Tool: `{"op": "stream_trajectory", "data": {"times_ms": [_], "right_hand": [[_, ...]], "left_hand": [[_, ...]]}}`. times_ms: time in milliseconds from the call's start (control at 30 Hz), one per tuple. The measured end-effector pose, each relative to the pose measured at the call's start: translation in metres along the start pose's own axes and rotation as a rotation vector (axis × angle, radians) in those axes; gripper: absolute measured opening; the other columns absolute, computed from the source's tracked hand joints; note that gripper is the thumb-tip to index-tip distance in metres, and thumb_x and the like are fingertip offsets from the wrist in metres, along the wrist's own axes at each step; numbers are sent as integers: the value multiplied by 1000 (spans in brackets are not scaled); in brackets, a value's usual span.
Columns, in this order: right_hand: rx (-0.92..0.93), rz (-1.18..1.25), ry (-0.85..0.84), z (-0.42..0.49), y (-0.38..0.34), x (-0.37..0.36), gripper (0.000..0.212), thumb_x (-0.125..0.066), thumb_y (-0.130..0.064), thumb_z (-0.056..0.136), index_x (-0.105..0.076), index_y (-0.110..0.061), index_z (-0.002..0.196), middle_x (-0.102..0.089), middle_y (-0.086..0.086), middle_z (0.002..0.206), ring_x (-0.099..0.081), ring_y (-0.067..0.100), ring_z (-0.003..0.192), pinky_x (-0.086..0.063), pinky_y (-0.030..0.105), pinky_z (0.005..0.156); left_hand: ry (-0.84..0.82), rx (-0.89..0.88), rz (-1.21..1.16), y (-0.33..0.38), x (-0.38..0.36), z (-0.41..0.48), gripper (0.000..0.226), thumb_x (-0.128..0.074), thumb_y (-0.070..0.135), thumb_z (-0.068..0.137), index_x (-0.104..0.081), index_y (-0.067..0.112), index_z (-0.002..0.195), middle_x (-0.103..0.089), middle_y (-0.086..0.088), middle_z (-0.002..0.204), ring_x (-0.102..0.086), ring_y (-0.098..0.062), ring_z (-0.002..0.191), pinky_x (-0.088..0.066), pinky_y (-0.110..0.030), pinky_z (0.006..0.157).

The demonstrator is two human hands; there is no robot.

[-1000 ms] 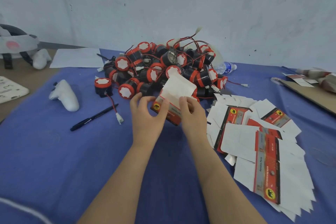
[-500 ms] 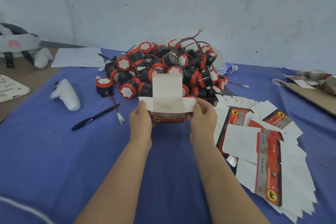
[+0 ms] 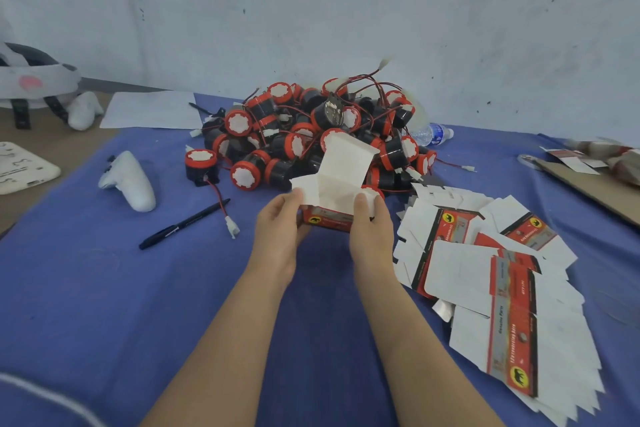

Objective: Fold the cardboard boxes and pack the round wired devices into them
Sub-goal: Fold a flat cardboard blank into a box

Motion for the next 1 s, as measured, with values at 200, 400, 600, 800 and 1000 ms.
{"op": "stream_trajectory", "data": {"times_ms": [200,400,600,800,1000], "right_hand": [[-68,40,-4,2,2,3,40,-39,-38,100,-45,-23,137,-55,-9,119,-50,12,112,-41,27,90],[-211,78,-53,-2,13,1,32,-39,-38,101,-63,-25,84,-64,10,88,-63,25,86,-55,41,87],[-178,-7,-77,3,8,-5,35,-35,-25,101,-60,-10,81,-65,7,68,-64,18,52,-53,25,50],[-305,53,-262,-3,15,-41,62,-31,-57,98,-61,-6,78,-63,4,47,-63,19,47,-53,30,57],[-163,-128,-379,-21,0,-103,47,-34,-35,103,-64,-9,77,-66,5,73,-56,21,60,-48,32,62]], "left_hand": [[-80,-50,-12,8,-10,-4,24,-53,18,98,-68,17,79,-72,6,75,-68,-4,74,-54,-17,67],[-81,-91,-2,14,-10,-5,33,-54,22,98,-71,27,69,-69,10,77,-65,-4,79,-53,-17,72],[-158,-49,24,11,-22,-8,92,-62,70,69,-33,23,144,-51,-1,140,-52,-18,127,-43,-39,107],[83,-421,175,54,-6,-25,70,-62,55,71,-45,17,128,-57,21,102,-59,15,88,-44,-2,69],[708,-262,-430,56,105,-7,36,-43,53,97,-53,18,98,-61,4,93,-65,-12,89,-55,-27,80]]}}
Point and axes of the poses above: each hand's wrist, its own z-axis towards the middle knuckle, its own x-axis out of the back of the hand, y = z × x, the point moved 9 cm from there along z, towards the middle knuckle
